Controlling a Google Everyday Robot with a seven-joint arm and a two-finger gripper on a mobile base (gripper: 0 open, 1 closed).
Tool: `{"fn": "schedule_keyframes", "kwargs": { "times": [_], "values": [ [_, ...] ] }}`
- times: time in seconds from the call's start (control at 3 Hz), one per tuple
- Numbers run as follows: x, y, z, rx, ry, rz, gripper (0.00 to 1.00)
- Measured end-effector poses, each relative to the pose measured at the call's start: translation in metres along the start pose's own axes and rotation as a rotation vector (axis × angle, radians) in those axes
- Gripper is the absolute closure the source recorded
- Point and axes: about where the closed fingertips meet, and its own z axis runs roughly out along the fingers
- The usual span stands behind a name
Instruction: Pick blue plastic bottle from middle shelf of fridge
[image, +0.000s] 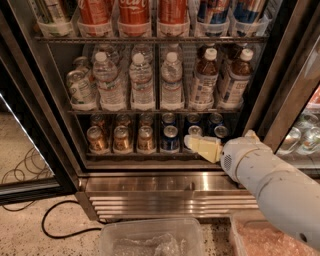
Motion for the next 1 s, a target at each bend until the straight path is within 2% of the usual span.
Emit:
{"fn": "schedule_keyframes", "kwargs": {
  "times": [0.33, 0.67, 1.0],
  "values": [
    [-0.023, 0.008, 0.014, -0.02, -0.062, -0.008, 0.0],
    [-0.023, 0.009, 0.014, -0.02, -0.062, -0.007, 0.0],
    [-0.021, 0.01, 0.026, -0.011, -0.089, 0.019, 0.0]
  ]
}}
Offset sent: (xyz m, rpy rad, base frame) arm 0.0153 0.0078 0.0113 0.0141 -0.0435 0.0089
